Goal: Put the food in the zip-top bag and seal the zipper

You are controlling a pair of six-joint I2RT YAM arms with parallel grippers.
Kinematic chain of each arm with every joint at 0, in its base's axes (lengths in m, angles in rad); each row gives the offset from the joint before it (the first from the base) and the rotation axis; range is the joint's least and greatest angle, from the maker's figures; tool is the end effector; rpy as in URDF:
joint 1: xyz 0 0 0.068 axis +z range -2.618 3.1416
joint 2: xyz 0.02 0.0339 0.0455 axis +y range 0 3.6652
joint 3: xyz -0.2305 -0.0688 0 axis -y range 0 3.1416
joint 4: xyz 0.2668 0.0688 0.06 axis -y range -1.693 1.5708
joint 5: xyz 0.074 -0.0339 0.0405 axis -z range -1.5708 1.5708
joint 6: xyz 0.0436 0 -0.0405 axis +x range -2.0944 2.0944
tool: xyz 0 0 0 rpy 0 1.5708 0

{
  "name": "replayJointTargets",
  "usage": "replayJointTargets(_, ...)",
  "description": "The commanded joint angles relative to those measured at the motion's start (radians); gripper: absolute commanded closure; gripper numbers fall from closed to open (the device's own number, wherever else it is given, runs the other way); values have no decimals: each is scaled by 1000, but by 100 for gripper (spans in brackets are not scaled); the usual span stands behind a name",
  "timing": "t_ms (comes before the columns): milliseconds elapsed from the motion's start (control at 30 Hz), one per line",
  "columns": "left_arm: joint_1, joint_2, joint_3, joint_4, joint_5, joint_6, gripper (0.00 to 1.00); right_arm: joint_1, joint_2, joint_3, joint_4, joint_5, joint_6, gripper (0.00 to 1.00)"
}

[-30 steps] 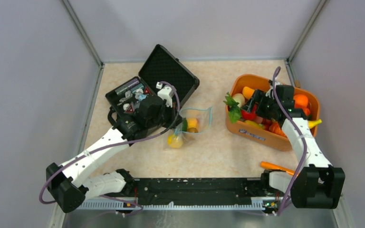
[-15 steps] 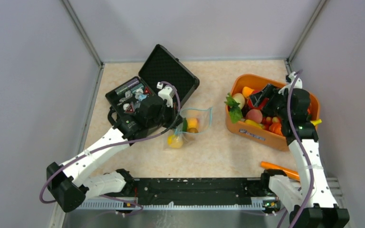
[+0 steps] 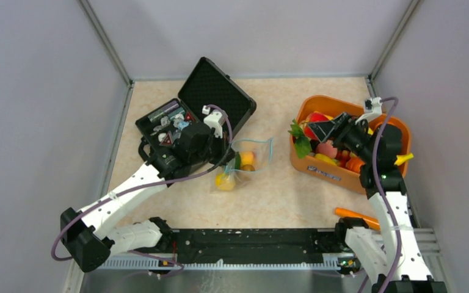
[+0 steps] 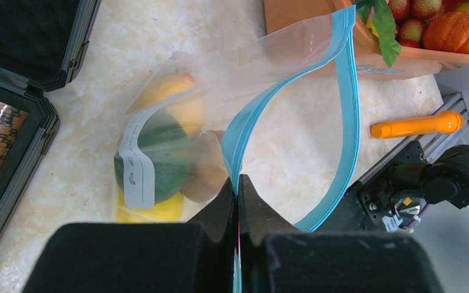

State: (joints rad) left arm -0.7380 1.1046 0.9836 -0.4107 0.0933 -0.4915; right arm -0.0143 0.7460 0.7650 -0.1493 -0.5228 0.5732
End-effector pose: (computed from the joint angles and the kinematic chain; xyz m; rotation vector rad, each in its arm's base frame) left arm 0.2116 -0.1979 0.2872 0.3306 2.1883 -0.8142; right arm 0.2274 0.0185 0.3205 0.1110 1.7554 0.8548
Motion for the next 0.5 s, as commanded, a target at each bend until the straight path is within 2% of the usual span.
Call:
replayJointTargets(0, 5, 4, 42, 54, 16, 2, 100, 53, -48, 3, 141, -88, 25, 60)
replayJointTargets(267, 5, 18, 52, 63, 29, 2, 100, 159, -36, 8, 222, -176, 12, 60)
replayJointTargets(367, 4, 25, 55, 61, 41, 2, 100, 243, 0, 14, 207, -143, -23, 59)
replayJointTargets(467, 5, 23, 51, 57, 43, -2, 100, 376, 52, 49, 157, -39, -100, 59)
